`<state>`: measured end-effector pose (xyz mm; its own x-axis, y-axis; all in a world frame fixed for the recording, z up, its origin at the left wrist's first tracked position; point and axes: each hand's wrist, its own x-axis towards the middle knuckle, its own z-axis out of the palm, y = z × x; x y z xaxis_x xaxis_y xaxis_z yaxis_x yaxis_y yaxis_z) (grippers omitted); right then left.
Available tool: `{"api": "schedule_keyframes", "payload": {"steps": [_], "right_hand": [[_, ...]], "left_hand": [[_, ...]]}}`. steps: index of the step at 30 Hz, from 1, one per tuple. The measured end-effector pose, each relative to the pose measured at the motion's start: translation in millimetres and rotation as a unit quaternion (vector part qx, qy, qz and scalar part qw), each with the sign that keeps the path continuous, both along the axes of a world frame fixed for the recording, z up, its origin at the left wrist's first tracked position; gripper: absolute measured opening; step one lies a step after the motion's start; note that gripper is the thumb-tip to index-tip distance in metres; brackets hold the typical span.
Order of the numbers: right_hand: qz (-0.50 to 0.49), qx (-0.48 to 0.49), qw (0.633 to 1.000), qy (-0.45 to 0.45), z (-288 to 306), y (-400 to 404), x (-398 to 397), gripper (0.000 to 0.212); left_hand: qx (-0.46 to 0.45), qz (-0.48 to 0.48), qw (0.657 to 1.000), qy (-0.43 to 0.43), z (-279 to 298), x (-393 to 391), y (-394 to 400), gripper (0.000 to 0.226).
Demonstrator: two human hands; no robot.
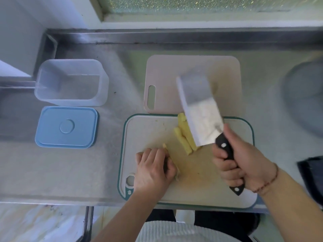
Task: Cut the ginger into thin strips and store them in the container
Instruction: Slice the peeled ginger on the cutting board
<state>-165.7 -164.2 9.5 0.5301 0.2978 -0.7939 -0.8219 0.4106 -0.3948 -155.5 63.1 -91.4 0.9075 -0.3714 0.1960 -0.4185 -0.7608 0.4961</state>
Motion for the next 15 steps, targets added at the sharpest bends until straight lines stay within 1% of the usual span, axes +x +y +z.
{"api": "schedule_keyframes", "payload": {"steps": [1,2,3,4,5,6,10,11,12,13,15], "right_hand": [[0.051,-0.096,0.993,-0.046,10.7,13.0,-1.2,0.062],[0.102,-0.192,0.969,-0.114,17.5,26.6,-3.3,0.061],[0.149,-0.293,0.925,-0.190,21.4,39.5,-6.4,0.060],[0.195,-0.382,0.868,-0.250,19.6,48.0,-11.2,0.060],[0.239,-0.445,0.821,-0.267,15.3,53.5,-16.9,0.060],[0.260,-0.485,0.793,-0.263,9.6,56.6,-22.7,0.061],[0.315,-0.592,0.703,-0.239,-6.1,62.6,-36.9,0.070],[0.313,-0.599,0.696,-0.242,-7.5,62.1,-37.2,0.070],[0.303,-0.593,0.705,-0.245,-9.0,61.2,-37.5,0.070],[0.283,-0.570,0.730,-0.247,-8.0,60.7,-37.5,0.069],[0.220,-0.504,0.799,-0.242,-4.9,60.4,-40.3,0.066]], "left_hand": [[-0.001,0.001,1.000,0.000,0.0,0.0,-0.4,0.018],[-0.002,0.002,1.000,0.000,0.1,-0.1,-0.5,0.018],[-0.003,0.003,1.000,-0.002,0.2,-0.3,-0.7,0.018],[-0.006,0.004,1.000,-0.004,0.2,-0.2,-0.8,0.017],[-0.011,0.006,1.000,-0.005,0.4,0.0,-0.7,0.016],[-0.017,0.007,1.000,-0.005,0.7,0.3,-0.7,0.016],[-0.035,0.014,0.999,0.010,4.1,-2.8,1.9,0.015],[-0.037,0.016,0.999,0.017,5.5,-4.5,2.4,0.015],[-0.036,0.017,0.999,0.021,6.6,-6.4,2.7,0.016],[-0.034,0.014,0.999,0.023,7.0,-8.2,3.1,0.017],[-0.027,0.006,0.999,0.020,7.5,-10.4,4.0,0.020]]}}
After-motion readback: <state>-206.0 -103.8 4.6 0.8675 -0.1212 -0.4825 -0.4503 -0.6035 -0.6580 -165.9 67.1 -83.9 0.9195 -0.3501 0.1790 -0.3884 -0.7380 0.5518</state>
